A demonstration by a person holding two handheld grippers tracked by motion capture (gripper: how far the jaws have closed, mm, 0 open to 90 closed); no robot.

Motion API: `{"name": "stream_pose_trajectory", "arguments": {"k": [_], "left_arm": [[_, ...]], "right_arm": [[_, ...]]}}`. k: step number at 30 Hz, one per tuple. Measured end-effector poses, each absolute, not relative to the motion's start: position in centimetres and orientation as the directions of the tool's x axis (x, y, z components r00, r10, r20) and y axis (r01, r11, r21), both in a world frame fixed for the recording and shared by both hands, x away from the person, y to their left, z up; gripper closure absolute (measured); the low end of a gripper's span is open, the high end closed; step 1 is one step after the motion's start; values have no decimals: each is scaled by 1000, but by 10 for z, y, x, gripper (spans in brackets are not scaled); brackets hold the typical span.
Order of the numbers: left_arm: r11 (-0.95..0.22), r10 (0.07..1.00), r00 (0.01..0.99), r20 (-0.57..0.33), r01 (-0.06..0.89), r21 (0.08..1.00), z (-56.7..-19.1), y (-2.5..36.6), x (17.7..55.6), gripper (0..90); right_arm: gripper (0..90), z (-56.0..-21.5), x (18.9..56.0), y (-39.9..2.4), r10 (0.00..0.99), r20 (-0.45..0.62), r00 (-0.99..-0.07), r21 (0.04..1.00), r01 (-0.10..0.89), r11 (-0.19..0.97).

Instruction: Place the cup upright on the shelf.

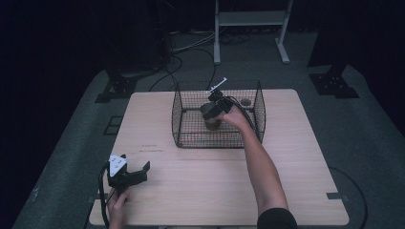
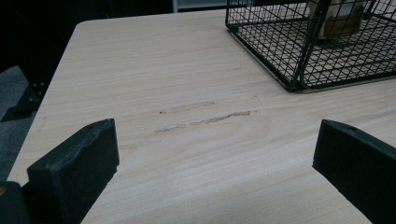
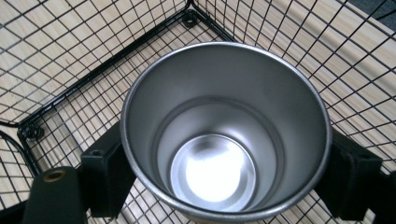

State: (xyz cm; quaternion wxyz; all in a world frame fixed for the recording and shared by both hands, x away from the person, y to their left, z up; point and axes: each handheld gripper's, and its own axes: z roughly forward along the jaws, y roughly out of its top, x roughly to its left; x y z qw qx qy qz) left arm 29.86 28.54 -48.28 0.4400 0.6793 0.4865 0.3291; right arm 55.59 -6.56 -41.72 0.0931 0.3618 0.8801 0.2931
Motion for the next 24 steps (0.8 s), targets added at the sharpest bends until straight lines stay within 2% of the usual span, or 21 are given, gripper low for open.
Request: {"name": "stream_pose_trajectory", "arguments": {"k": [24], "left_arm": [[-135,951,310,15,370,919,-483,285,299,0]], "right_arm": [[130,-412,546,-70,672,36,-740,557,573,601]]}}
